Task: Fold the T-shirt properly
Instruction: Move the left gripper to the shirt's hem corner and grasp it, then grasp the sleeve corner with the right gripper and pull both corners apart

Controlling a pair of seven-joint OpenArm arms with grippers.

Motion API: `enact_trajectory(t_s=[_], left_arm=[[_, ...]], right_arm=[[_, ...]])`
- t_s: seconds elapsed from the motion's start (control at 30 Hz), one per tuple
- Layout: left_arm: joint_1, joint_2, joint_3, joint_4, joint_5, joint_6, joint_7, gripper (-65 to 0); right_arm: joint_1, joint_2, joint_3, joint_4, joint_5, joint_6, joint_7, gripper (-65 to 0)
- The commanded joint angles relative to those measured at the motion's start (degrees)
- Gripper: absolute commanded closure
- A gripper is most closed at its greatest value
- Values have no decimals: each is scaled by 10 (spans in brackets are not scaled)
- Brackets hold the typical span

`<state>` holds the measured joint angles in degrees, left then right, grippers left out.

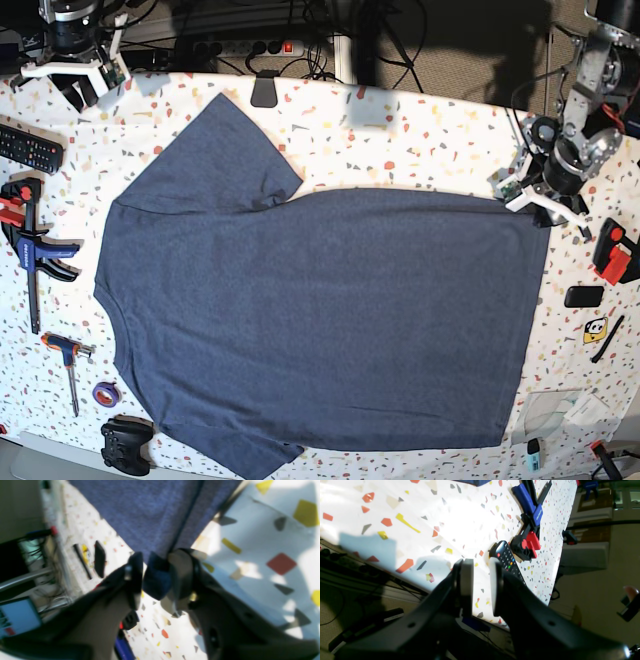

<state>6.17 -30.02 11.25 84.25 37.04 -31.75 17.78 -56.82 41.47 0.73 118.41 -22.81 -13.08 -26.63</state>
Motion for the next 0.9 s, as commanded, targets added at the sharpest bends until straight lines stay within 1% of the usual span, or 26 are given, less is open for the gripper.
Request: enact_trajectory(t_s=[0.0, 0.03, 0.07, 0.13, 0.17, 0.2, 0.23, 0.27, 0.33, 0.4, 0.43, 0.5, 0.57, 0.63, 0.7, 0.8, 0.87], left_arm=[[5, -5, 1, -2, -13, -36, 9, -126], [5, -5, 1, -2, -27, -47, 12, -55], [5, -5, 1, -2, -39, -50, 18, 0], [5, -4, 1, -2, -61, -50, 24, 0], [5, -4, 1, -2, -63, -50, 23, 0], [5, -4, 1, -2, -70, -49, 23, 0], [5, -4, 1, -2, -81, -49, 23, 0], [5, -4, 1, -2, -92, -45, 23, 0], [5, -3, 1, -2, -116, -32, 24, 0], [5, -3, 1, -2, -138, -32, 24, 0], [5, -3, 1, -2, -146, -32, 24, 0], [5, -3, 1, -2, -155, -32, 23, 0], [5, -3, 1, -2, -157, -32, 23, 0], [5, -3, 1, -2, -157, -27, 23, 0], [5, -3, 1, -2, -157, -17, 23, 0], [5, -3, 1, -2, -157, 8, 23, 0], [5, -3, 1, -2, -157, 11, 23, 0]], right_arm=[[-3, 6, 4, 10, -8, -15, 7, -121], [-3, 6, 4, 10, -10, -15, 7, -121], [-3, 6, 4, 10, -14, -15, 8, -121], [-3, 6, 4, 10, -23, -15, 11, -121], [-3, 6, 4, 9, -23, -14, 12, -121], [-1, 6, 4, 7, -23, -5, 22, -122], [6, 6, 4, 3, -23, 13, 29, -122], [17, 6, 4, -4, -22, 34, 30, -142], [45, 6, 4, -23, -20, 75, 32, -232], [71, 6, 3, -42, -20, 103, 48, -305], [82, 6, 3, -50, -20, 115, 61, -319], [103, 12, 3, -62, -19, 131, 77, -319], [126, 18, 2, -72, 0, 147, 87, -319], [148, 22, 0, -85, 20, 165, 100, -318], [170, 22, -6, -99, 22, 183, 118, -318], [200, 22, -36, -117, 19, 194, 122, -318], [222, 22, -67, -137, 2, 203, 121, -312]])
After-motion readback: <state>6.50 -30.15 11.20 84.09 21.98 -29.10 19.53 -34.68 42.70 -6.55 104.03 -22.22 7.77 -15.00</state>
